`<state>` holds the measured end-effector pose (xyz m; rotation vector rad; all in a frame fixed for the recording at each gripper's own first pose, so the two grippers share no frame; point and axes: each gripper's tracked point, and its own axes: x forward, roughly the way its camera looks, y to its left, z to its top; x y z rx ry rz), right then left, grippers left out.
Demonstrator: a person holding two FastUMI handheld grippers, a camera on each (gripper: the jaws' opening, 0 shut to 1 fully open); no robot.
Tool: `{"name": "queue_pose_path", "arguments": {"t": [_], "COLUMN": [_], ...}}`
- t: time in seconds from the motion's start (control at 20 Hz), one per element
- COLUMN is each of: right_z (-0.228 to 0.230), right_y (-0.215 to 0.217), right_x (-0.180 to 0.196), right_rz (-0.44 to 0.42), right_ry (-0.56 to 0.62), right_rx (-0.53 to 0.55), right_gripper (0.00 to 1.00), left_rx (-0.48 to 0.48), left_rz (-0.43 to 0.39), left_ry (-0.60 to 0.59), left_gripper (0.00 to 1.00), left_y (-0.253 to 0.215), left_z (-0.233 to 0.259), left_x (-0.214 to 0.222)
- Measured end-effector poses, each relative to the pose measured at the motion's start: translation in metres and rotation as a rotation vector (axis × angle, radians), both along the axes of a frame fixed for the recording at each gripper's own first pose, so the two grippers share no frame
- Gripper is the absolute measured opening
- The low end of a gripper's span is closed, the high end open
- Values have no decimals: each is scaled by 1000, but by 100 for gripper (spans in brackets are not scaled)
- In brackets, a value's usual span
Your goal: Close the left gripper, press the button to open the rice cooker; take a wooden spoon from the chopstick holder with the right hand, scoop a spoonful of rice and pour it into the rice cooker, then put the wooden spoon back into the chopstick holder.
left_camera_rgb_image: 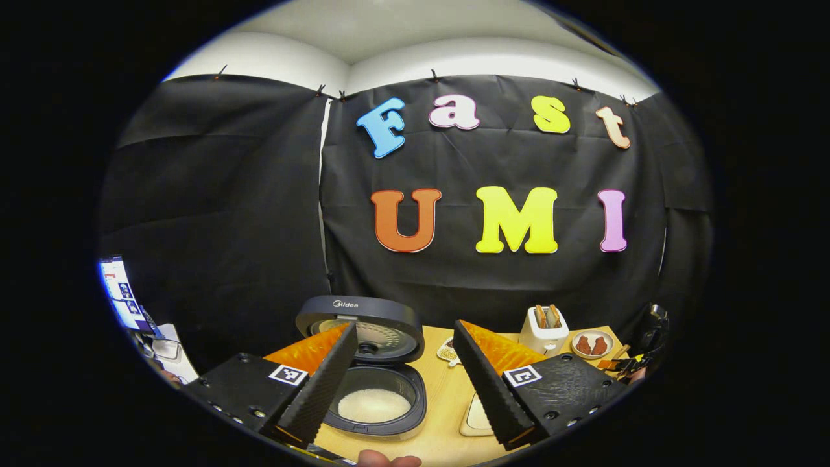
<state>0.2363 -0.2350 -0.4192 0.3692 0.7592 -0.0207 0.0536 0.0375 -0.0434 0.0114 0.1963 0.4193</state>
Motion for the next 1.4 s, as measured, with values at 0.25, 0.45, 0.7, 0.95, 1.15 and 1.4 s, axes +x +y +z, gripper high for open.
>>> {"name": "queue_pose_path", "arguments": {"t": [0.25,0.45,0.7,0.95,1.15,1.4], "right_z": [24,67,145,178,159,89], "right_y": [7,12,44,127,188,226], "right_x": [-18,-21,-31,-48,-57,-66], "right_rz": [-25,-35,-19,35,81,150], "right_ry": [-3,-60,-159,-190,-185,-153], "right_rx": [-2,-72,-153,-150,-139,-292], "right_gripper": [20,15,11,11,11,11], "left_rx": [-3,-1,-15,-6,-8,-22], "left_rz": [-7,-27,-56,-85,-103,-94], "left_ry": [-15,-41,-70,-57,-45,-35], "left_gripper": [95,95,94,95,94,94], "left_y": [7,15,29,52,68,93], "left_z": [2,5,9,3,1,-2], "left_x": [-5,-13,-23,-39,-51,-65]}}
